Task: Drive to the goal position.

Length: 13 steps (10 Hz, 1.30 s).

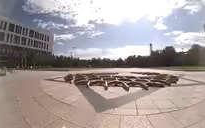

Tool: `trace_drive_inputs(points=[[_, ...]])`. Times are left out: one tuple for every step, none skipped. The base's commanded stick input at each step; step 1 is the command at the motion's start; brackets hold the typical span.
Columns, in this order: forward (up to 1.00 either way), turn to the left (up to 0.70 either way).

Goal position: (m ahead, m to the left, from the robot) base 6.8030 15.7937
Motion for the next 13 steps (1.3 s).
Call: trace_drive_inputs(points=[[0.06,-0.01],[0.06,-0.01],[0.06,-0.01],[0.06,-0.01],[0.17,0.03],[0.35,0.12],[0.51,0.22],[0.68,0.33],[0.7,0.34],[0.7,0.34],[0.7,0.34],[0.7,0.34],[0.7,0.34]])
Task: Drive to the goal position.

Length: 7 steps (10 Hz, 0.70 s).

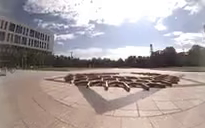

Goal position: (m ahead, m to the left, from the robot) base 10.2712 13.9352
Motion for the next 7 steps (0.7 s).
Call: trace_drive_inputs(points=[[0.7,0.34],[0.7,0.34],[0.7,0.34],[0.7,0.34],[0.7,0.34],[0.7,0.34],[0.7,0.11]])
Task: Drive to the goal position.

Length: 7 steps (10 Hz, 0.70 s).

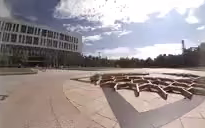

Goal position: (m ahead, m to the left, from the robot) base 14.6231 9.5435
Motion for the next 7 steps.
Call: trace_drive_inputs(points=[[0.7,-0.01],[0.7,-0.01],[0.7,-0.01],[0.7,0.02],[0.7,0.17],[0.7,0.31],[0.7,0.33]])
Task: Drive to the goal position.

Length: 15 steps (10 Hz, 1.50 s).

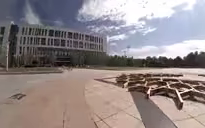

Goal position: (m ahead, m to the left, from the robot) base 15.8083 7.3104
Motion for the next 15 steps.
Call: trace_drive_inputs(points=[[0.7,0.28],[0.7,0.09],[0.7,0.0],[0.7,-0.01],[0.7,-0.01],[0.7,-0.01],[0.6,-0.01],[0.49,-0.01],[0.49,-0.01],[0.49,-0.01],[0.49,-0.01],[0.67,-0.01],[0.7,-0.01],[0.7,-0.01],[0.7,-0.01]])
